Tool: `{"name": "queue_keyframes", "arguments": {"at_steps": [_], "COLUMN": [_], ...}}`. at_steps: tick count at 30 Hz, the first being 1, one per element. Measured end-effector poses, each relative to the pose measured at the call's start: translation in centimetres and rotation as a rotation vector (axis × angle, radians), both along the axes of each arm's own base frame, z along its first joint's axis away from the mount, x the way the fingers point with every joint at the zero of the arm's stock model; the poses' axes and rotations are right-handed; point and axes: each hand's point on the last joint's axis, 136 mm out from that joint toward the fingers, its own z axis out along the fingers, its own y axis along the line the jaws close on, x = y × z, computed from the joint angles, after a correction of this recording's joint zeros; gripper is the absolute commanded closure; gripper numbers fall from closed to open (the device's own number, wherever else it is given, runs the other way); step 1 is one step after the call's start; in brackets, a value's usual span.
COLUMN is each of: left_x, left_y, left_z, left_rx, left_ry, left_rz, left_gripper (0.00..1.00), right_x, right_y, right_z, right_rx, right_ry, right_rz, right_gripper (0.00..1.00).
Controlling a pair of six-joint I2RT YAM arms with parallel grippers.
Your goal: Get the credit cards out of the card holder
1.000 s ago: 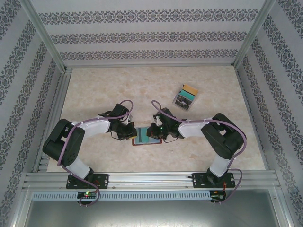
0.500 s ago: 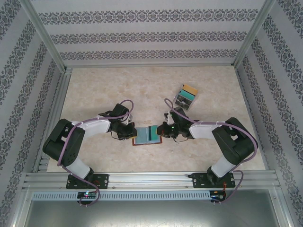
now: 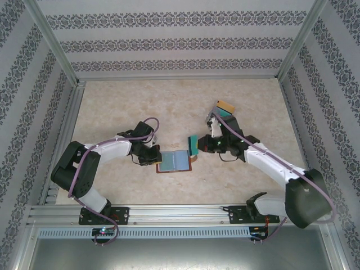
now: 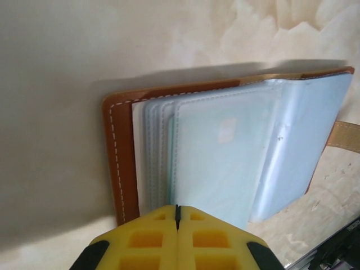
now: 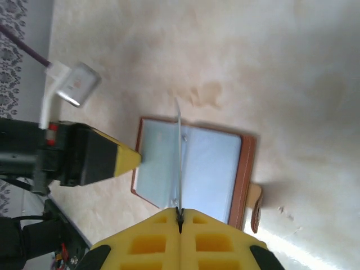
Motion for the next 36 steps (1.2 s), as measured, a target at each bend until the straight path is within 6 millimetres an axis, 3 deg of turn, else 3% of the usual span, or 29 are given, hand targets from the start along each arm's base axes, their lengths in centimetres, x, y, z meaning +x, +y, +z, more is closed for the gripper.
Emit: {"name": "queue_keyframes", "arguments": {"at_steps": [3,6,8,12,17,23,30,36], "left_x": [0.6,1.4,1.9,2.8,2.8,2.3,2.2,2.2], "left_y": [-0.3,-0.5,-0.6,-0.6,-0.2,0.3,0.8,0.9], "left_z": [1.1,2.8,4.3,6.9,8.9,9.6,9.8,9.9], "left_rx": [-0.008,-0.02,-0.029,-0.049,-0.051,-0.035,-0.019,-0.013], "left_ry": [-0.031,-0.077,-0.115,-0.187,-0.239,-0.253,-0.262,-0.268], "left_rz": [-0.015,-0.024,-0.026,-0.023,-0.023,-0.019,-0.01,-0.007], "left_gripper": [0.68,0.42,0.22,0.0,0.0,0.0,0.0,0.0], "right_x": [1.6,2.7,3.5,5.3,8.4,11.4,14.2,16.0], "right_y": [-1.1,-2.5,-3.4,-5.1,-7.0,-8.7,-9.7,-11.0], "right_z": [3.7,6.1,7.1,7.4,6.4,3.9,0.7,-0.3], "right_rx": [-0.089,-0.216,-0.316,-0.513,-0.78,-1.006,-1.123,-1.154], "right_ry": [-0.121,-0.219,-0.274,-0.357,-0.418,-0.431,-0.416,-0.411], "right_rz": [0.009,0.028,0.049,0.111,0.221,0.336,0.424,0.429], "right_gripper": [1.0,1.0,1.0,1.0,1.0,1.0,1.0,1.0]}}
